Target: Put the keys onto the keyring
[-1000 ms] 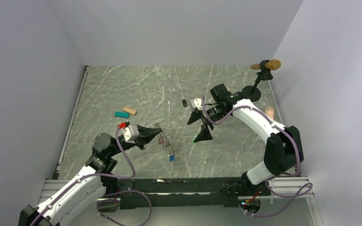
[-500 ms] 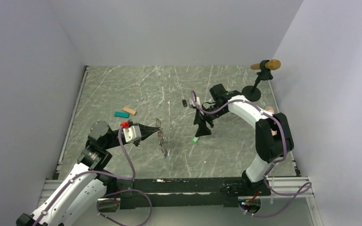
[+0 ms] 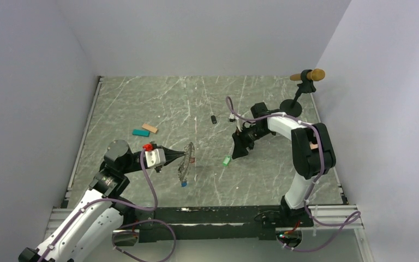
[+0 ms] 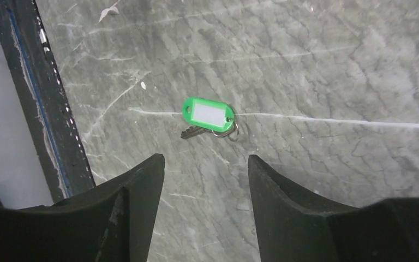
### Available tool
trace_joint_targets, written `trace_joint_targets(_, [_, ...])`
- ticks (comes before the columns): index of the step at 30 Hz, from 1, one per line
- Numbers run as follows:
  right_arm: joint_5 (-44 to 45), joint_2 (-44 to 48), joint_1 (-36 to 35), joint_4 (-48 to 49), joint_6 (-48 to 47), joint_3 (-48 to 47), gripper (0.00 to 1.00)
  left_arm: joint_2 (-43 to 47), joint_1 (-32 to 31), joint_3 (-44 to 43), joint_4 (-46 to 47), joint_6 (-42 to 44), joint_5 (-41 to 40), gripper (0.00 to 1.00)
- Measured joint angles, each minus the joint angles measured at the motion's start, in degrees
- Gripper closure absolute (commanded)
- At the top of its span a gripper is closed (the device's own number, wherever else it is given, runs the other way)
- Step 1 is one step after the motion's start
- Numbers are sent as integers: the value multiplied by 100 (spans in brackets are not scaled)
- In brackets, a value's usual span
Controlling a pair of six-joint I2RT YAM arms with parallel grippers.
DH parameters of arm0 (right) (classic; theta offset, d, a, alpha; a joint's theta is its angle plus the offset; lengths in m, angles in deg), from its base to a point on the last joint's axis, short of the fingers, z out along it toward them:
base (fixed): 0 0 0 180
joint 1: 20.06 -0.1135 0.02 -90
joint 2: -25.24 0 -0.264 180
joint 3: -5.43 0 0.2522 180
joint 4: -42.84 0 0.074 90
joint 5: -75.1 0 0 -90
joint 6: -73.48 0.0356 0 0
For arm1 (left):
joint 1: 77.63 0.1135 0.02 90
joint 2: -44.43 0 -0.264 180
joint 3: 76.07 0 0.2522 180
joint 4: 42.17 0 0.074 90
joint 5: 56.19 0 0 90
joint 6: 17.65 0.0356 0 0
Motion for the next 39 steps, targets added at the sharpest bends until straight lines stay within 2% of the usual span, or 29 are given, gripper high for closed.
trace_joint_targets(8, [-9, -566, 0, 13, 479, -59, 40, -31, 0, -9, -103, 42, 13, 100])
trace_joint_targets(23, [-258, -863, -52, 85, 922, -271, 43, -74, 4, -13, -146, 44, 24, 100])
trace_joint_targets(39, [-280, -1117, -225, 96, 1021, -479, 56, -72, 7, -15, -162, 48, 26, 100])
